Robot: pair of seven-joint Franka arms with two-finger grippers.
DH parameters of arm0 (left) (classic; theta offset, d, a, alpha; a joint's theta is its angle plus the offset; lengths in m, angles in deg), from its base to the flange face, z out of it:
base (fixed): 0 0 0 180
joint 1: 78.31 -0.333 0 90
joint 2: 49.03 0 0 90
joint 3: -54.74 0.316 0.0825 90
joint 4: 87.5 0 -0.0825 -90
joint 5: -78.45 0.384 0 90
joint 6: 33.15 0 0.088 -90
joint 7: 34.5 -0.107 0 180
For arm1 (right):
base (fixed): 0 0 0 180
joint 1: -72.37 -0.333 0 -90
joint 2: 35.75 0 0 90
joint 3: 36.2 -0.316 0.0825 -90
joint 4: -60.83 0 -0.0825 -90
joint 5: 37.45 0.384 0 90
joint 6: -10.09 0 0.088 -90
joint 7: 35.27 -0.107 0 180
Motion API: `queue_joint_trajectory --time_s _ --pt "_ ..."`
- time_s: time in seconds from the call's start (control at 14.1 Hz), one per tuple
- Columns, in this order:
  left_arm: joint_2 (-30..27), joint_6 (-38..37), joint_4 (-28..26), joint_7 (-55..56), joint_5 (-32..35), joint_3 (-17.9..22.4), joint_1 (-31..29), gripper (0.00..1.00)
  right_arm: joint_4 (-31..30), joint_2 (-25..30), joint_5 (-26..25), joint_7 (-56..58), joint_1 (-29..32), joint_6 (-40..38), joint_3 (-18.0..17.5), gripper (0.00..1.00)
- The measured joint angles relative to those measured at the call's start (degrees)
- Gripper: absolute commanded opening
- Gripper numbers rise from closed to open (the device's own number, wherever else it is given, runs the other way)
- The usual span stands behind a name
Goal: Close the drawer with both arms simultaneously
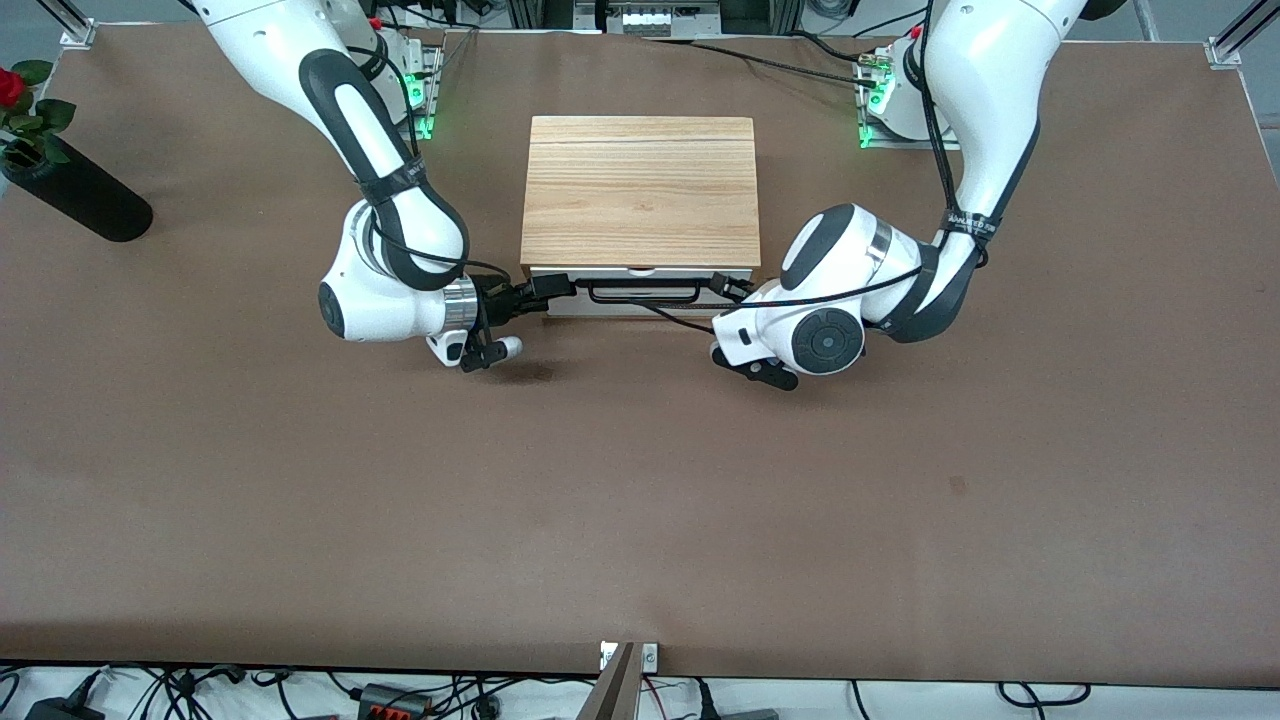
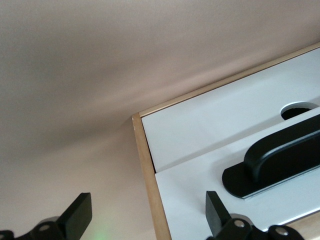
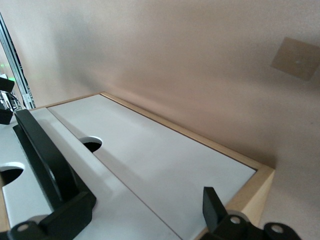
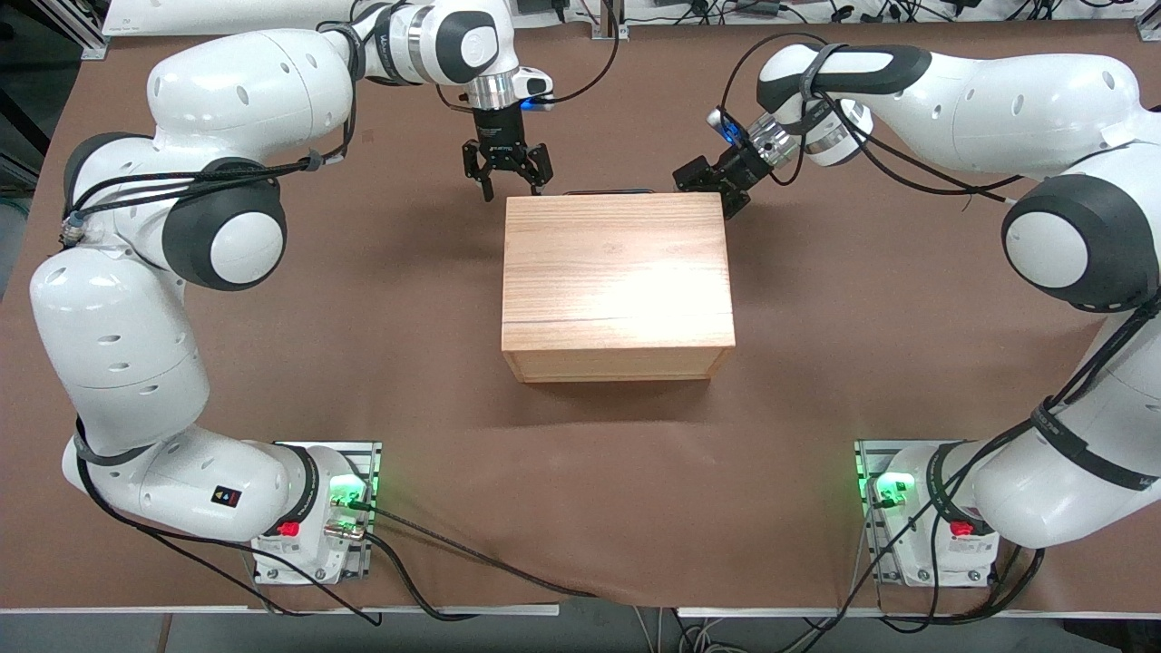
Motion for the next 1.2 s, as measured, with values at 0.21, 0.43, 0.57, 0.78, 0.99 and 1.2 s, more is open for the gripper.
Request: queue_joint_trajectory --time_s 0.21,0.43,0.57,0.78,0.99,1.2 --pt "-0.3 0.2 -0.3 -0.1 0.0 0.0 0.0 1.0 -0.5 0.3 0.0 0.2 0.0 0.0 0.1 1.0" --pt "-0.7 2.7 -0.5 -0.1 0.0 0.0 -0.2 1.0 -0.5 0.3 0.0 0.2 0.0 0.0 0.1 1.0" --pt "-0.7 5.3 -0.5 -0.1 0.0 0.0 -0.9 1.0 -0.5 0.4 0.0 0.3 0.0 0.0 0.1 1.0" --pt "-1.0 8.4 -0.2 -0.6 0.0 0.1 -2.5 1.0 0.1 1.5 -0.2 0.5 0.0 -0.5 0.3 1.0" --pt "-1.9 9.2 1.7 -1.6 0.0 0.4 -5.4 1.0 4.6 4.2 -7.2 0.4 0.1 -0.8 1.2 1.0" --pt "-3.4 9.2 3.0 -9.6 0.0 0.5 -10.2 1.0 10.0 6.3 -19.6 0.1 0.5 -5.9 4.4 1.0"
